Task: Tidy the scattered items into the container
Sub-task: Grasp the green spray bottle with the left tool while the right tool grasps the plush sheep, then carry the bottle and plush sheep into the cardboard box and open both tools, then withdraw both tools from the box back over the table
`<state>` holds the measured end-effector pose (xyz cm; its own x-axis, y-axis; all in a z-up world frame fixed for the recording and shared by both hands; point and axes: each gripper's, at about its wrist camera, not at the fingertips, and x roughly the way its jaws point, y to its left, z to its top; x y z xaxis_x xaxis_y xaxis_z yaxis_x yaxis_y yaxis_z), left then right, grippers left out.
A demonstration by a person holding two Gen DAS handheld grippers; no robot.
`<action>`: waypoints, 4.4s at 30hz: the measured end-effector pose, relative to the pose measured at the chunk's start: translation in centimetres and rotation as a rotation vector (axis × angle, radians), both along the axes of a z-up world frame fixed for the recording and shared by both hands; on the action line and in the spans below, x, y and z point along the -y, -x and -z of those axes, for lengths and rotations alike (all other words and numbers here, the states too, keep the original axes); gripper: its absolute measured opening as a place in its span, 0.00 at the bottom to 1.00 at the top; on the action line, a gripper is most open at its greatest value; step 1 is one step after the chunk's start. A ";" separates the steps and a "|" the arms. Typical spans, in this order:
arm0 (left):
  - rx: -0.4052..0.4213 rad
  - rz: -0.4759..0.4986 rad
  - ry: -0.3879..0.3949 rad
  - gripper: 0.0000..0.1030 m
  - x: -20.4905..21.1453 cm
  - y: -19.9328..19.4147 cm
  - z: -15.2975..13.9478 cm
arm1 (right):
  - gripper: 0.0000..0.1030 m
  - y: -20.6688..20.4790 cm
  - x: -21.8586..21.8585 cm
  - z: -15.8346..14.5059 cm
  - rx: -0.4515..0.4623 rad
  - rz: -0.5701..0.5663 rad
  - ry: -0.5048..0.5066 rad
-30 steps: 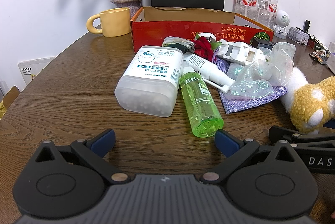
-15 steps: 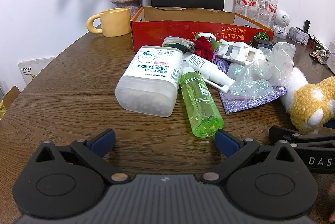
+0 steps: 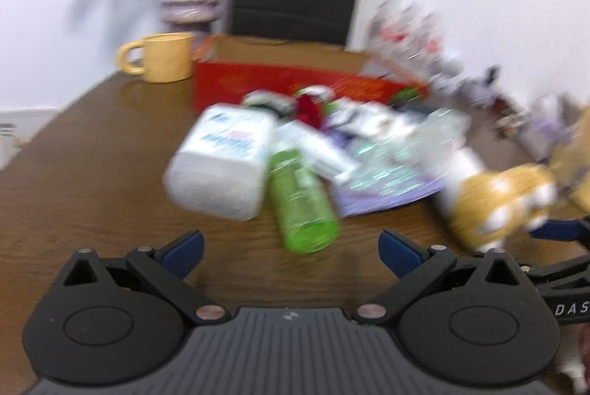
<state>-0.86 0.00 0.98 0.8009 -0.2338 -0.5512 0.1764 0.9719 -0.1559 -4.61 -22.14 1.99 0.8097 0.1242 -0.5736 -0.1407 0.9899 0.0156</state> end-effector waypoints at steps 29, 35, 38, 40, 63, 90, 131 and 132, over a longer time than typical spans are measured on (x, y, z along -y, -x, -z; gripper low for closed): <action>-0.058 0.161 -0.069 0.70 0.1 5.3 -0.9 | 0.95 5.3 3.4 -1.4 -0.062 -0.420 -0.166; -0.071 0.148 -0.116 0.32 1.4 4.8 0.3 | 0.65 4.1 0.4 -0.4 -0.128 -0.352 -0.089; -0.062 0.166 -0.095 0.31 1.4 5.3 -0.1 | 0.62 4.1 -0.7 0.0 -0.114 -0.294 -0.094; -0.046 0.167 -0.090 0.31 1.2 5.7 -0.7 | 0.58 4.2 -1.0 -0.3 -0.097 -0.268 -0.102; 0.000 -0.041 0.060 0.31 -1.3 -19.0 -11.5 | 0.50 -20.6 -1.1 -12.4 0.093 -0.170 -0.127; -0.132 -0.047 0.001 0.68 -4.4 -24.4 -10.7 | 0.56 -33.2 -4.6 -9.4 -0.263 -0.269 -0.097; -0.294 -0.033 -0.115 1.00 -0.4 -18.8 -11.4 | 0.93 -23.9 -1.5 -9.7 -0.408 -0.020 -0.068; -0.291 -0.034 -0.112 1.00 -0.4 -18.4 -11.5 | 0.93 -23.3 -1.4 -9.7 -0.400 -0.026 -0.080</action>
<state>17.53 0.41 12.51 0.6122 -0.1347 -0.7791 0.1074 0.9904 -0.0867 18.74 -20.77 11.66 0.5209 0.1984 -0.8302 -0.1328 0.9796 0.1508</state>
